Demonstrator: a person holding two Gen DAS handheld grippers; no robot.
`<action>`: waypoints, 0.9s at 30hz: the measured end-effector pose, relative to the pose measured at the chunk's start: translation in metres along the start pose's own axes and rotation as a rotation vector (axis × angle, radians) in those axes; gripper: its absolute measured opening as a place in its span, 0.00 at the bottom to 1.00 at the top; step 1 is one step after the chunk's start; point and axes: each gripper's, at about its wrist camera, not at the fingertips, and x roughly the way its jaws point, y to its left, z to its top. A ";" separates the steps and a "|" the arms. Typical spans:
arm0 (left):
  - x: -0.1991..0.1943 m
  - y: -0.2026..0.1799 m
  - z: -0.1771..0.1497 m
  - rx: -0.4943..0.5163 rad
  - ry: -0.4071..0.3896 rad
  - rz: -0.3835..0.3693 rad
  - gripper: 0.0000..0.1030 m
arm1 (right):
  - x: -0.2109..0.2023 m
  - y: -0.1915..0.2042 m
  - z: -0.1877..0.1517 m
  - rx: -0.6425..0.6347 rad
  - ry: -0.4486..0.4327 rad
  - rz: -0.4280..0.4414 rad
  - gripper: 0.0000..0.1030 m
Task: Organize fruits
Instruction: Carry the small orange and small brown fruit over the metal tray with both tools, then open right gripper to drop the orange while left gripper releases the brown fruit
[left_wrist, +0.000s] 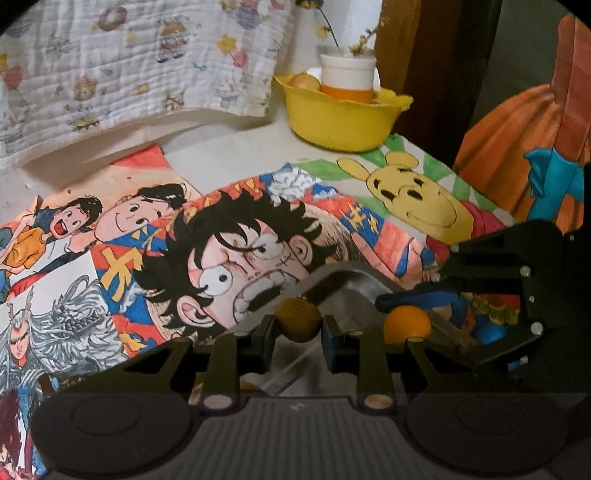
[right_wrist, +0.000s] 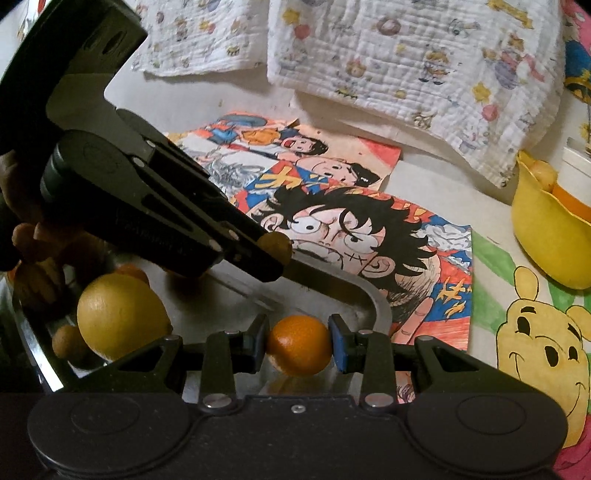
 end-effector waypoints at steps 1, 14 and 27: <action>0.001 -0.001 0.000 0.005 0.009 0.002 0.28 | 0.001 0.000 0.000 -0.006 0.007 0.000 0.36; 0.010 -0.006 0.000 0.027 0.098 0.001 0.28 | 0.006 0.001 0.001 -0.031 0.043 0.007 0.36; 0.011 -0.009 0.000 0.050 0.112 0.009 0.29 | 0.005 -0.001 0.002 -0.028 0.038 0.006 0.38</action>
